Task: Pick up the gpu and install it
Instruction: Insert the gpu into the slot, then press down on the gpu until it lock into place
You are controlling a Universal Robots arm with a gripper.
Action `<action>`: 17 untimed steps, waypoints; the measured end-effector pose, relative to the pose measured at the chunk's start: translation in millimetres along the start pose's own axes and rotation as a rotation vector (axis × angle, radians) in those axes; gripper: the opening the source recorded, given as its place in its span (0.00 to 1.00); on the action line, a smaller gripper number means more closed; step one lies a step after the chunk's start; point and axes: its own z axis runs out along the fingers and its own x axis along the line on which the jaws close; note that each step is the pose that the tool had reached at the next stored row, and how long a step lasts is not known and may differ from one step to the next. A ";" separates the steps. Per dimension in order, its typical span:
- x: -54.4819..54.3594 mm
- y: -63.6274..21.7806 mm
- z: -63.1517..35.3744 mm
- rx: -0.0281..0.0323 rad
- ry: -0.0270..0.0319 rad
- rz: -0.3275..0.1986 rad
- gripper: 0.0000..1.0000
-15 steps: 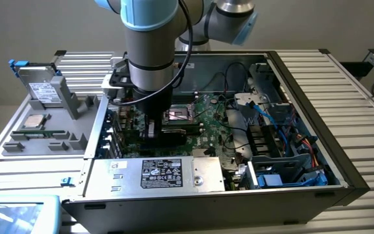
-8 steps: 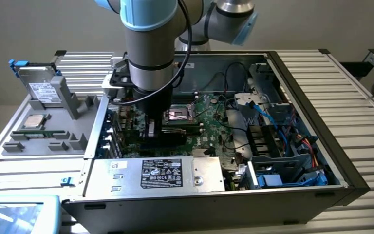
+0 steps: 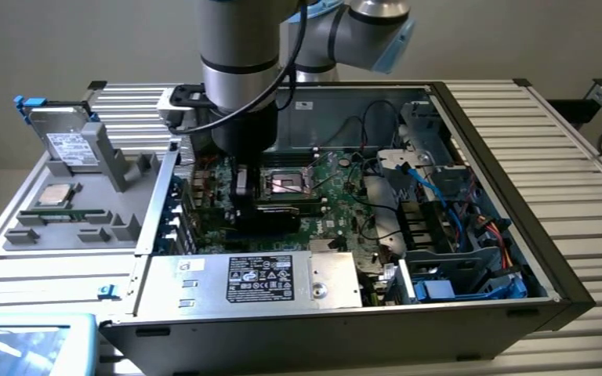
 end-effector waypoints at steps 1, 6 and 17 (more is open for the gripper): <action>0.0 0.2 -4.5 0.0001 -0.0001 0.000 0.41; 0.3 1.9 -23.2 0.0016 -0.0001 0.000 0.41; 0.5 2.9 -33.9 0.0022 0.0003 0.000 0.41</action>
